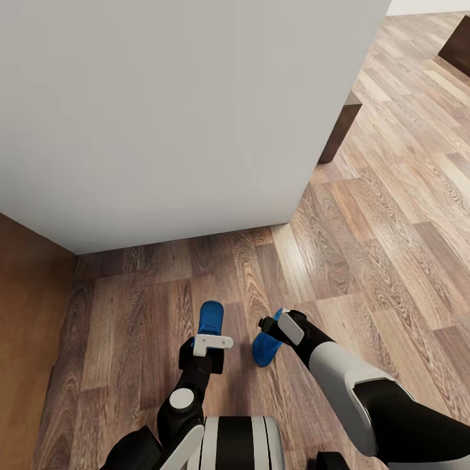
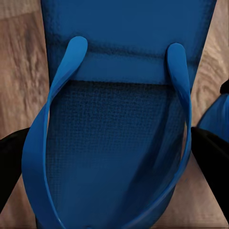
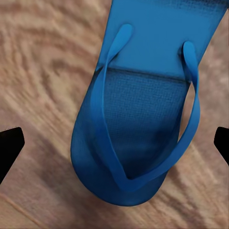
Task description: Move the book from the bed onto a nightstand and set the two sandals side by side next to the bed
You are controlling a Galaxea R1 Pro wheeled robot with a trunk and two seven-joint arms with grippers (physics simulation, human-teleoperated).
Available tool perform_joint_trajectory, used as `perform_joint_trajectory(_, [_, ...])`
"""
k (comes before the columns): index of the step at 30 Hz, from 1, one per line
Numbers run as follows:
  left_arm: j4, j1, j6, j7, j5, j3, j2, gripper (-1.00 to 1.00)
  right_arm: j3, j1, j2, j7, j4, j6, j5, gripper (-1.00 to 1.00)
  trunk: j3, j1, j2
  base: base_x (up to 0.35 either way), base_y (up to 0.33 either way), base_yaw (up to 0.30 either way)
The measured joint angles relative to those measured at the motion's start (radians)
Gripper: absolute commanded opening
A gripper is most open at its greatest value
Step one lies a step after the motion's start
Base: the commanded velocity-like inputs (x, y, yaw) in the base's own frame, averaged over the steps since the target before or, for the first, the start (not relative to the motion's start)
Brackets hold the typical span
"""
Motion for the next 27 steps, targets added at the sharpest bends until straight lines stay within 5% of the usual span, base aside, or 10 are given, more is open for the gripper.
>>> perform_joint_trajectory(6, [0.0,0.0,0.012,0.001,0.0,-0.002,0.0,-1.0,0.0,0.0,0.0,0.0,0.0,0.0,0.0,1.0,-0.023,0.003,-0.001,0.0,0.0,0.0])
perform_joint_trajectory(22, [0.0,0.0,0.02,0.001,0.0,-0.01,-0.001,-1.0,0.0,0.0,0.0,0.005,0.0,-0.041,-0.001,1.0,-0.023,0.003,-0.001,0.0,0.0,0.0])
perform_joint_trajectory(27, [0.0,0.0,0.02,0.001,0.001,-0.01,-0.001,-1.0,0.0,0.0,0.0,0.006,0.0,-0.044,-0.001,1.0,-0.043,0.005,-0.003,0.0,0.0,0.0])
